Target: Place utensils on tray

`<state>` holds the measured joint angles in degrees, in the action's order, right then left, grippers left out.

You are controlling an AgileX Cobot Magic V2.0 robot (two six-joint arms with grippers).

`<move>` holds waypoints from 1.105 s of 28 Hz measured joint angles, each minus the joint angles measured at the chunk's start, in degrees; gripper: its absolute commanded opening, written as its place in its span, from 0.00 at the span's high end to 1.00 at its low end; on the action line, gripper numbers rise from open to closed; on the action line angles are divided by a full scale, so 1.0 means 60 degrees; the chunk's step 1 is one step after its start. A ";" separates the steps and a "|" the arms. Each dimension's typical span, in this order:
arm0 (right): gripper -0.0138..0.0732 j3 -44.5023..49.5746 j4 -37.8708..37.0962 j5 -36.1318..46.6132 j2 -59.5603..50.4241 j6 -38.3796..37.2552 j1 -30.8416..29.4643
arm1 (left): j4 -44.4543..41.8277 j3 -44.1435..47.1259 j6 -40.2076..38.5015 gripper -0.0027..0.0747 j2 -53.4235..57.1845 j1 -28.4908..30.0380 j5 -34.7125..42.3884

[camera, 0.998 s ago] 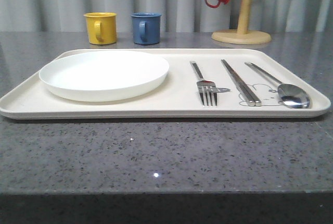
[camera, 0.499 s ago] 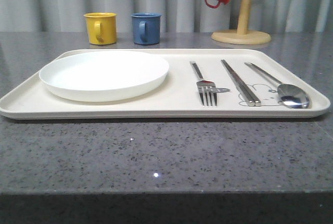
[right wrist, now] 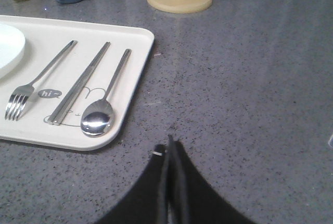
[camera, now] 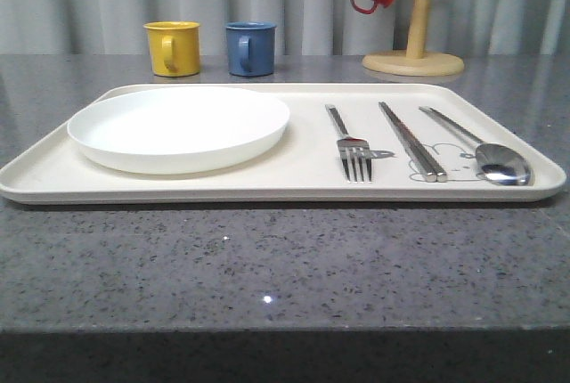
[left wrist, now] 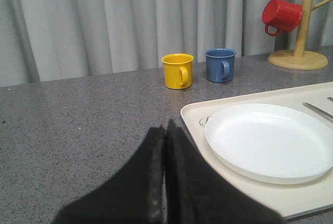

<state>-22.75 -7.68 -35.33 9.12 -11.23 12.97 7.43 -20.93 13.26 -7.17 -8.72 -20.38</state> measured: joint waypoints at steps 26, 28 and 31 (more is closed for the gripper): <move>0.92 0.0000 -0.0017 0.0021 -0.0014 0.0000 0.0000 | -0.0210 0.2624 -0.0163 0.99 0.1245 0.1104 0.0783; 0.92 0.0000 -0.0017 0.0021 -0.0014 0.0000 0.0000 | -0.0210 0.3236 -0.0181 0.99 0.1245 0.1104 0.1315; 0.92 0.0000 -0.0017 0.0021 -0.0014 0.0000 0.0000 | -0.0210 0.3519 -0.0204 0.99 0.1245 0.1104 0.1512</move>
<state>-22.75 -7.78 -35.20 9.03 -11.23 12.97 6.17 0.18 12.04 0.30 -2.10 -11.31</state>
